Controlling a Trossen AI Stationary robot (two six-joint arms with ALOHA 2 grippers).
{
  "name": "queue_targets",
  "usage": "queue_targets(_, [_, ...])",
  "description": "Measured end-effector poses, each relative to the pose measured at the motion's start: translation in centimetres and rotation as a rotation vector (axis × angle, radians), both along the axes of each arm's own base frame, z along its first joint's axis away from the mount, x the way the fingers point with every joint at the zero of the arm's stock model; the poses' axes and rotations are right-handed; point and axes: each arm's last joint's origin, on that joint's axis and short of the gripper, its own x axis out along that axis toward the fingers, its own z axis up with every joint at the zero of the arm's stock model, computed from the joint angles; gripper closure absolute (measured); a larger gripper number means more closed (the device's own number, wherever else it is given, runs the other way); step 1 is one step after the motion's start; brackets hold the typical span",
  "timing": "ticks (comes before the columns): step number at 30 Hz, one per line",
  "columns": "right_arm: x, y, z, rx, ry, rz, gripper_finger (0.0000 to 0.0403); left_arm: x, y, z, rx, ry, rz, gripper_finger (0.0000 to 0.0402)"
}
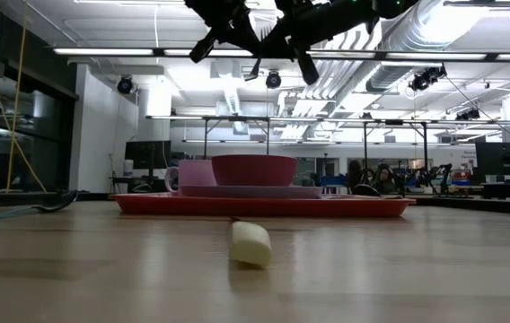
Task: Set up tray
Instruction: Put the blue fork on the white napkin
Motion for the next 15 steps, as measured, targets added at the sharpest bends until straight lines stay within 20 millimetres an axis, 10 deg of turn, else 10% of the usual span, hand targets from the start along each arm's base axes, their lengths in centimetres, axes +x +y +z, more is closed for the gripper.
queue_targets(15, [-0.6,-0.4,-1.2,0.02,0.12,-0.053,0.0401,-0.2,0.1,0.2,0.043,0.008,0.018,0.0235])
